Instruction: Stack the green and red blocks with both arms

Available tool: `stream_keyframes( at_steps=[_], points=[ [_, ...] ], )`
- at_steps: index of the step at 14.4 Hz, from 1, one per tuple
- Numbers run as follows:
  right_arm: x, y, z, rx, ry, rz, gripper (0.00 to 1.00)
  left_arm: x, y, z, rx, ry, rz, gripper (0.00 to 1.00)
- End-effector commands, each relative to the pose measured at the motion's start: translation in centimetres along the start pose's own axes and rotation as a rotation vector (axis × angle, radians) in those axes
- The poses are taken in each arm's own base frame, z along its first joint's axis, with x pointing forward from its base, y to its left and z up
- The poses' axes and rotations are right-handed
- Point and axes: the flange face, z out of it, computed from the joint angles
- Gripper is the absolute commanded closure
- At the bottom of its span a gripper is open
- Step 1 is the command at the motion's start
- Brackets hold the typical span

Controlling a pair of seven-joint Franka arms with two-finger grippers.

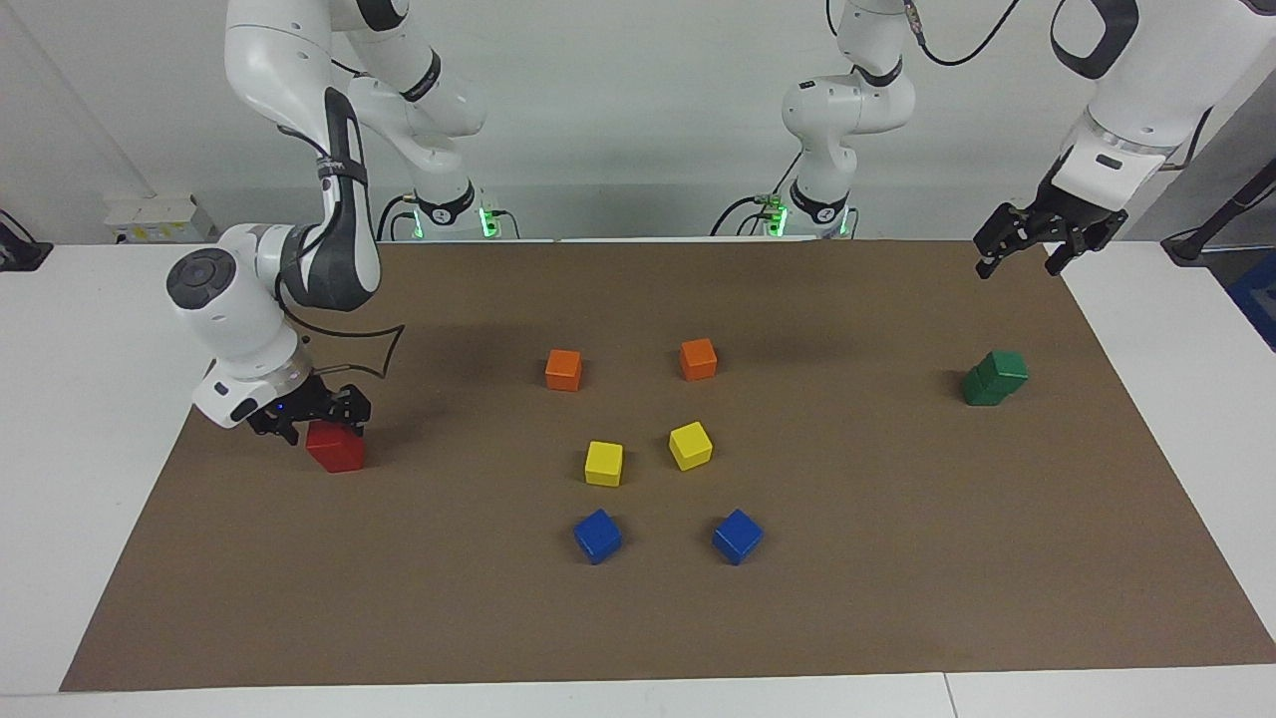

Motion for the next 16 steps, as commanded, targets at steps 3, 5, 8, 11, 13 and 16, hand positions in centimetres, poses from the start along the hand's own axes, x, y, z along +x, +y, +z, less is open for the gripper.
stream_keyframes(
  at_steps=[3,5,8,11,13,16],
  points=[
    [-0.8,-0.6,-4.0,-0.005,0.006,0.017,0.0,0.5,-0.3,-0.8,0.013,0.028,-0.021,0.0],
    [-2.1,-1.3,-7.8,0.004,-0.003,0.022,0.0,0.5,-0.3,-0.8,0.013,0.029,-0.021,0.0],
    [-4.0,-3.0,-13.7,0.008,-0.035,0.003,0.0,0.4,-0.5,-0.9,0.014,0.03,-0.022,0.0],
    [-5.2,-4.3,-18.0,0.018,-0.057,0.008,0.0,0.3,-0.8,-1.1,0.017,0.033,-0.028,0.0],
    [-5.3,-4.6,-20.5,0.02,-0.084,0.017,0.0,0.3,-1.0,-1.1,0.025,0.028,-0.03,0.0],
    [-6.6,-5.8,-22.8,0.026,-0.142,0.001,0.0,0.2,-1.0,-1.0,0.025,0.022,-0.03,0.0]
  ],
)
